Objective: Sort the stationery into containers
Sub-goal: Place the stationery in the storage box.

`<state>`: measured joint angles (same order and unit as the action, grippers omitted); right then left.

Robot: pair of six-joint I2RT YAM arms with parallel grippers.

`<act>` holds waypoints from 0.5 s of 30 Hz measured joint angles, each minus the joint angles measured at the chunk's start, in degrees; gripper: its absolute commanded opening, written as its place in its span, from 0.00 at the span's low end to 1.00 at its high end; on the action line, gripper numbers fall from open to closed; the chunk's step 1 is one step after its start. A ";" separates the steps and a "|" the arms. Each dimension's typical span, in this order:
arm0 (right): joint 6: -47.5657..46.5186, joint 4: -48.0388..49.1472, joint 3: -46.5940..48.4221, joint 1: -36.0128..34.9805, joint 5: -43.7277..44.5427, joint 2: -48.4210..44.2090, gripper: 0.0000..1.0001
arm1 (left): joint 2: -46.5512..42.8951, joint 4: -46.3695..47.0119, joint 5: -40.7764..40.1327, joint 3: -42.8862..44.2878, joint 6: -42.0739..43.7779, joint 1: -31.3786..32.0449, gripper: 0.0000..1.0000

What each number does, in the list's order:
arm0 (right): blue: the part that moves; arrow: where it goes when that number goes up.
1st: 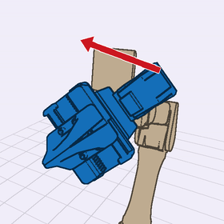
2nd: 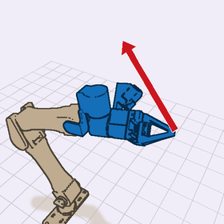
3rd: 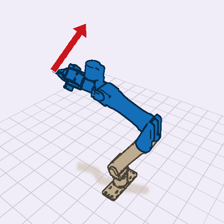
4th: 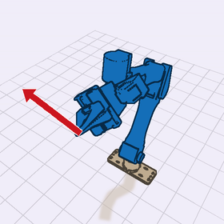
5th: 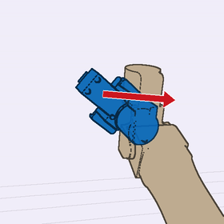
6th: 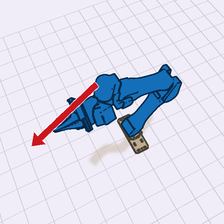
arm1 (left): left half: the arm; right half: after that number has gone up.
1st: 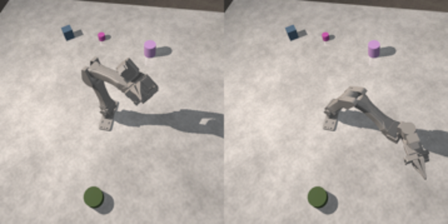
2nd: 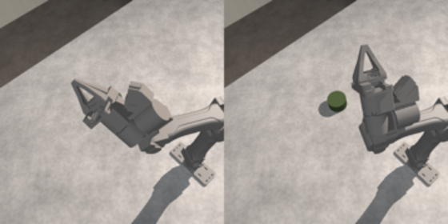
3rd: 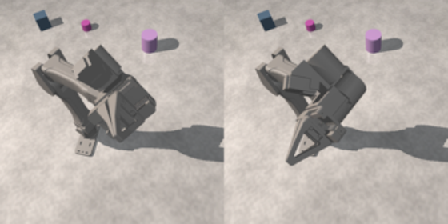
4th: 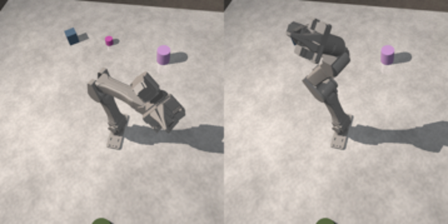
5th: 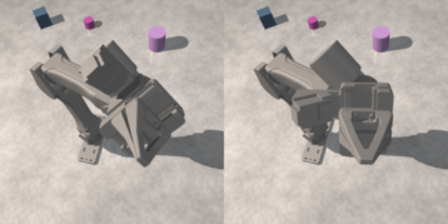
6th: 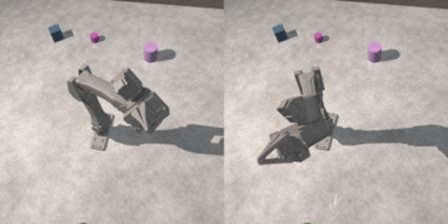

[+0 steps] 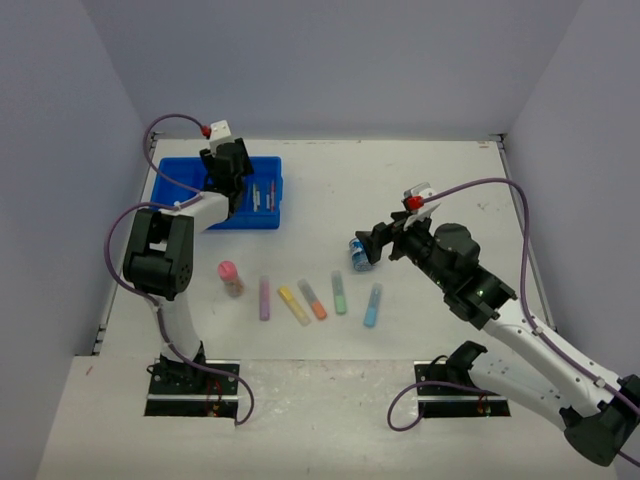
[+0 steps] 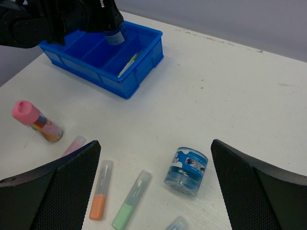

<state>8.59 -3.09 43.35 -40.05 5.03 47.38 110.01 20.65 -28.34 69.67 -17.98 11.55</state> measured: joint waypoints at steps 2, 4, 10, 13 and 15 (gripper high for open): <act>-0.01 -0.02 0.00 0.00 -0.13 0.24 0.99 | 0.03 -0.01 0.10 0.00 0.00 0.00 0.36; -0.01 -0.03 0.00 0.00 -0.22 0.25 0.99 | 0.03 -0.09 0.12 0.00 -0.01 -0.02 0.39; -0.01 -0.02 0.00 0.00 -0.25 0.56 0.99 | 0.03 -0.63 0.57 0.19 -0.40 -0.02 0.60; -0.01 -0.02 0.02 0.00 -0.23 1.39 0.99 | 0.03 -0.77 1.28 0.29 -0.57 -0.02 0.68; 0.01 -0.08 0.02 0.00 -0.23 2.12 0.99 | 0.03 -1.31 1.76 0.51 -0.70 -0.02 0.75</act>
<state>8.60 -3.17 43.38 -40.05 4.80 49.50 110.04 19.34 -26.58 70.18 -18.68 11.53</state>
